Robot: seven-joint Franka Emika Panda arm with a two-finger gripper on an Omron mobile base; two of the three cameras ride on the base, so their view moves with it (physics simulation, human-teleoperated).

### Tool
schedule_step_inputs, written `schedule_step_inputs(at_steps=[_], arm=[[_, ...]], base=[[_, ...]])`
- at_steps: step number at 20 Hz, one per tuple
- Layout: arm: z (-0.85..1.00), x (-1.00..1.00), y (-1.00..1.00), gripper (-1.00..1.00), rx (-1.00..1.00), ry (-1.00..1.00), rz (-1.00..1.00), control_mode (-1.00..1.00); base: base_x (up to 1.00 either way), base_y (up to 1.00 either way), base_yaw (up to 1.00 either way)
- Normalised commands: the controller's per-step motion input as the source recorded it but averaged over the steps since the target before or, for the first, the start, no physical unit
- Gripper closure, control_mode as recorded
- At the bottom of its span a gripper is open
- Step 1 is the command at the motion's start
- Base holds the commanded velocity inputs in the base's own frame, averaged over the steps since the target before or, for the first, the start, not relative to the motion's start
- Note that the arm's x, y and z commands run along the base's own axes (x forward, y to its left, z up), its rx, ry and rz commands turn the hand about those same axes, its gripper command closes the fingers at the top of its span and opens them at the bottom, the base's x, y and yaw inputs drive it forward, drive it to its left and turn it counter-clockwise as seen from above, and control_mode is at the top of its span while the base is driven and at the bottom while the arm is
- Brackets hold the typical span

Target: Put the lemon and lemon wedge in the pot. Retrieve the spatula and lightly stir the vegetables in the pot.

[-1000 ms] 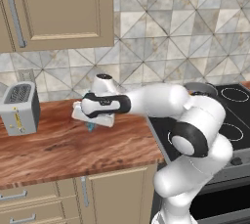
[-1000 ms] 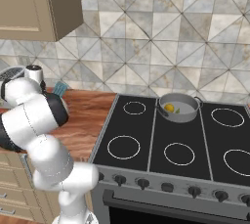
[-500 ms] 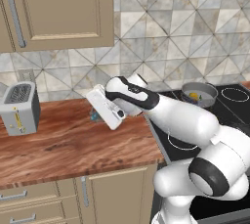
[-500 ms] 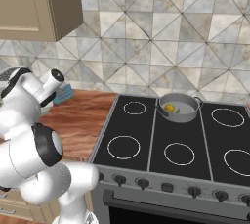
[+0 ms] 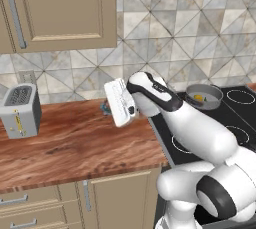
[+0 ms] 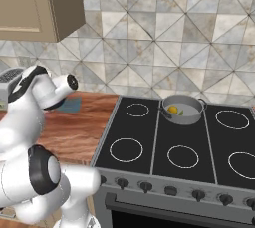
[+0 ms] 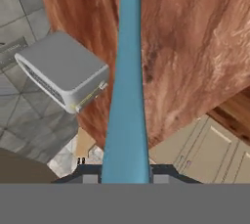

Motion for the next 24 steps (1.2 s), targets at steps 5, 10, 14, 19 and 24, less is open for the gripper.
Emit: schedule_step_inputs(at_steps=[5,10,14,19,24], arm=[[0.47,0.08,-0.26,1.0,0.53,0.3,-0.03,-1.0],[0.05,0.18,-0.38,1.0,0.25,0.02,0.0,-1.0],[0.07,0.36,-0.38,1.0,0.0,0.15,-0.01,-1.0],[0.28,0.17,-0.23,1.0,0.04,0.17,0.0,-1.0],[0.01,-0.01,-0.08,1.0,0.12,-0.01,0.0,-1.0]], base=[[0.0,0.0,0.0],[0.0,0.0,0.0],[0.0,0.0,0.0],[0.0,0.0,0.0],[0.0,0.0,0.0]])
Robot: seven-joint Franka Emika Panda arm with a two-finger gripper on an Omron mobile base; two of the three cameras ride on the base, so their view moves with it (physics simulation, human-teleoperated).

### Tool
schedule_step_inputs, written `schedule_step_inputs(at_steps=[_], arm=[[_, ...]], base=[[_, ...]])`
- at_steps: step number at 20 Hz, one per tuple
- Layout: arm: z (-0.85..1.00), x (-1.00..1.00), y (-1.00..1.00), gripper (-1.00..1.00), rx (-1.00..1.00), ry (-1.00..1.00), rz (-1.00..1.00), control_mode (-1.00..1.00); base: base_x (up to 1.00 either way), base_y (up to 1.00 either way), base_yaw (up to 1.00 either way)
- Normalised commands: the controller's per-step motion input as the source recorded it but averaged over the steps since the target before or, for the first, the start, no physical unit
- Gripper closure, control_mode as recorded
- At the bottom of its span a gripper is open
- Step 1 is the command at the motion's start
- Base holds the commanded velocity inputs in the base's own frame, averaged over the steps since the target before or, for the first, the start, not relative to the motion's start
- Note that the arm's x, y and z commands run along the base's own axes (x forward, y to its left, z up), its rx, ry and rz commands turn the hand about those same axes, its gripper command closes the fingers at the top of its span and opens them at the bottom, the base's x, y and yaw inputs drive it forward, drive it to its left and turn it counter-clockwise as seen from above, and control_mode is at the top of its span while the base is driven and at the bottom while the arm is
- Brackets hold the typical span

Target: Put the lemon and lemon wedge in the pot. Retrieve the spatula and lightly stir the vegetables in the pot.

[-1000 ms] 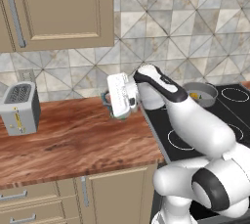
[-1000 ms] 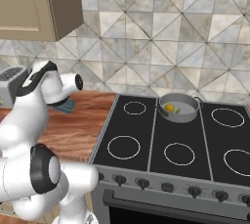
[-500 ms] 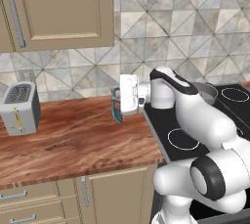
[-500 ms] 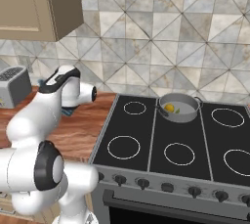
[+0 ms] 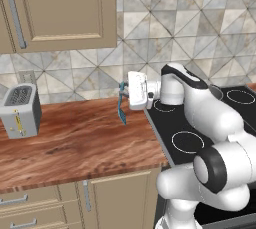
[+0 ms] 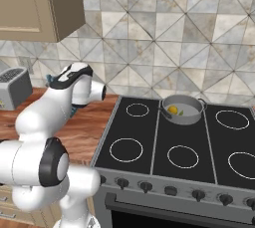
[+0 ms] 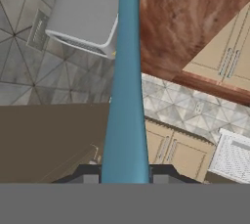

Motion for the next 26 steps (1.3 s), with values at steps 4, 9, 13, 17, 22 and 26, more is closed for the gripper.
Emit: schedule_step_inputs(at_steps=[4,9,13,17,22,26], arm=[[0.0,0.0,0.0,1.0,0.0,0.0,0.0,-1.0],[0.0,0.0,0.0,1.0,0.0,0.0,0.0,-1.0],[0.0,0.0,0.0,1.0,0.0,0.0,0.0,1.0],[0.0,0.0,0.0,1.0,0.0,0.0,0.0,1.0],[0.0,0.0,0.0,1.0,0.0,0.0,0.0,1.0],[0.0,0.0,0.0,1.0,0.0,0.0,0.0,1.0]], base=[[0.0,0.0,0.0],[0.0,0.0,0.0],[0.0,0.0,0.0],[-0.03,0.0,0.0],[-0.04,-0.51,-0.14],[0.0,-0.76,-0.1]])
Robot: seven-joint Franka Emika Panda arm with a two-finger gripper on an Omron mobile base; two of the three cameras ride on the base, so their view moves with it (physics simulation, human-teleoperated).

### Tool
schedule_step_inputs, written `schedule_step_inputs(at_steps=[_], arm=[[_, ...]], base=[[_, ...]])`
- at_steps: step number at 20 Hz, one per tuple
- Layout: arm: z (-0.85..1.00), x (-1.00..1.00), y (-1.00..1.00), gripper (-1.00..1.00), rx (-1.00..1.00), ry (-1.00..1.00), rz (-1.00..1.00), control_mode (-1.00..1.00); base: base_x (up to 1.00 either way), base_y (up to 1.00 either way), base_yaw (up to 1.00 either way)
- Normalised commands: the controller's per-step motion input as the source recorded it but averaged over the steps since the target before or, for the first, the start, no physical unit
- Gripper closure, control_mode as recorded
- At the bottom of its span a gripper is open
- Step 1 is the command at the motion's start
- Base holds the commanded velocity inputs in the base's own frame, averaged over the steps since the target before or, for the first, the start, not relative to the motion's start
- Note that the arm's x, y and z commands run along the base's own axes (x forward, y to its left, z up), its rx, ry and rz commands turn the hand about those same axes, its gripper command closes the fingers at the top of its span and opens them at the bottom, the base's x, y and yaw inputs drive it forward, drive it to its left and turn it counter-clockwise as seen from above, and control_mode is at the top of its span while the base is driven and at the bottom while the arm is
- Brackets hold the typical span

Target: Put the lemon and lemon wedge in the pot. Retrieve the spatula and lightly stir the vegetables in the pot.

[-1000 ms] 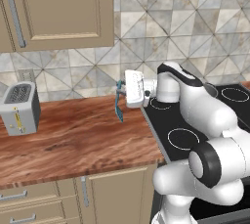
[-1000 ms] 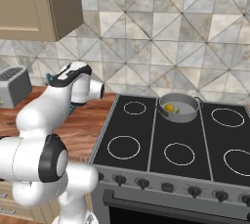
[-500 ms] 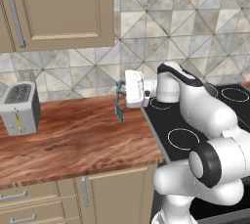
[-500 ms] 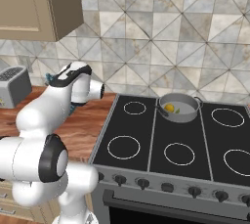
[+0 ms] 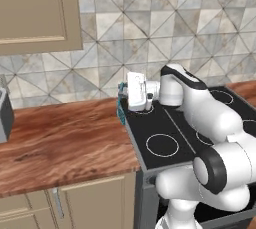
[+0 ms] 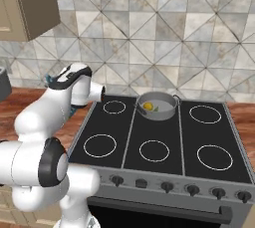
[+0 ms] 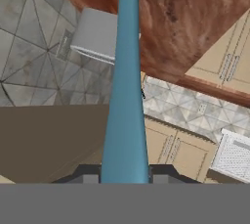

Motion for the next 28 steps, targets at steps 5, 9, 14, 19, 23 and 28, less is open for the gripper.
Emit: schedule_step_inputs(at_steps=[5,9,14,19,23,28], arm=[[0.0,0.0,0.0,1.0,0.0,0.0,0.0,1.0],[0.0,0.0,0.0,1.0,0.0,0.0,0.0,1.0],[0.0,0.0,0.0,1.0,0.0,0.0,0.0,1.0],[0.0,0.0,0.0,1.0,0.0,0.0,0.0,1.0],[0.0,0.0,0.0,1.0,0.0,0.0,0.0,1.0],[0.0,0.0,0.0,1.0,0.0,0.0,0.0,1.0]], base=[[0.03,-0.78,-0.14],[0.18,-0.7,-0.05],[0.36,-0.59,0.0],[0.37,-0.68,0.0],[0.36,-0.75,-0.07],[0.44,-0.66,-0.09]])
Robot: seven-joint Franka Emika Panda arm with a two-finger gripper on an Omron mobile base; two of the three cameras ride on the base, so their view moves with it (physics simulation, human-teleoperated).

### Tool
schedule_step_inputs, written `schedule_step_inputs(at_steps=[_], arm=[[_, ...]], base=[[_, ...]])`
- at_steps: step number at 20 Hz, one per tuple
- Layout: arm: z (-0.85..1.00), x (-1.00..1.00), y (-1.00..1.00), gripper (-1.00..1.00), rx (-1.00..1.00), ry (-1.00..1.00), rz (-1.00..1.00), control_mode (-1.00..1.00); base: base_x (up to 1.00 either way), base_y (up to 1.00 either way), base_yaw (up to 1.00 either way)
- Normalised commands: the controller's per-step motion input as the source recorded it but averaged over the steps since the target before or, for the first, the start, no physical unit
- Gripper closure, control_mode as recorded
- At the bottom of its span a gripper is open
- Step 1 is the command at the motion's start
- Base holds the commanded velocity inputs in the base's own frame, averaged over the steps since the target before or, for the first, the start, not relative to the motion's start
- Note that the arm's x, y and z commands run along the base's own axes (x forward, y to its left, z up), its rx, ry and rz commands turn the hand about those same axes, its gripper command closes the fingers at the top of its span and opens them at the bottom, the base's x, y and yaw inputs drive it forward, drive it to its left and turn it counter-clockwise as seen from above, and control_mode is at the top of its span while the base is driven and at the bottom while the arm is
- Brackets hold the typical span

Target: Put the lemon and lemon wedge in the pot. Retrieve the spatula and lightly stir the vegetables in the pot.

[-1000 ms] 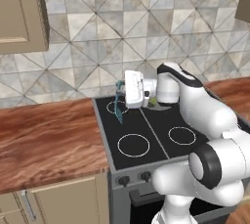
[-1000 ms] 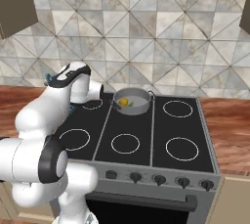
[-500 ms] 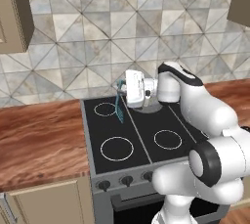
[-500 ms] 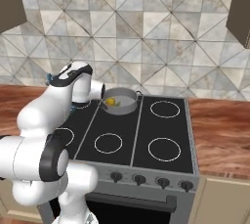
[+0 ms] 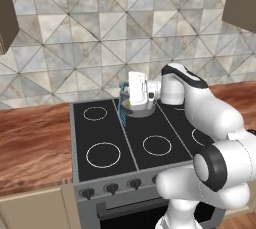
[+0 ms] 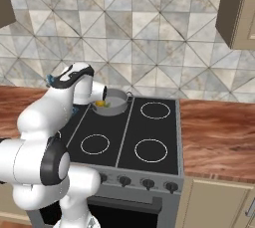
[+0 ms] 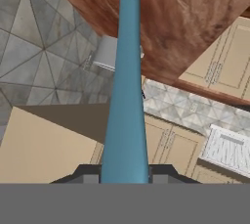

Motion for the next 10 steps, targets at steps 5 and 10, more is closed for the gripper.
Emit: schedule_step_inputs(at_steps=[5,10], arm=[[0.0,0.0,0.0,1.0,0.0,0.0,0.0,1.0],[0.0,0.0,0.0,1.0,0.0,0.0,0.0,1.0]], base=[[0.86,-0.3,-0.01],[0.99,-0.18,0.0]])
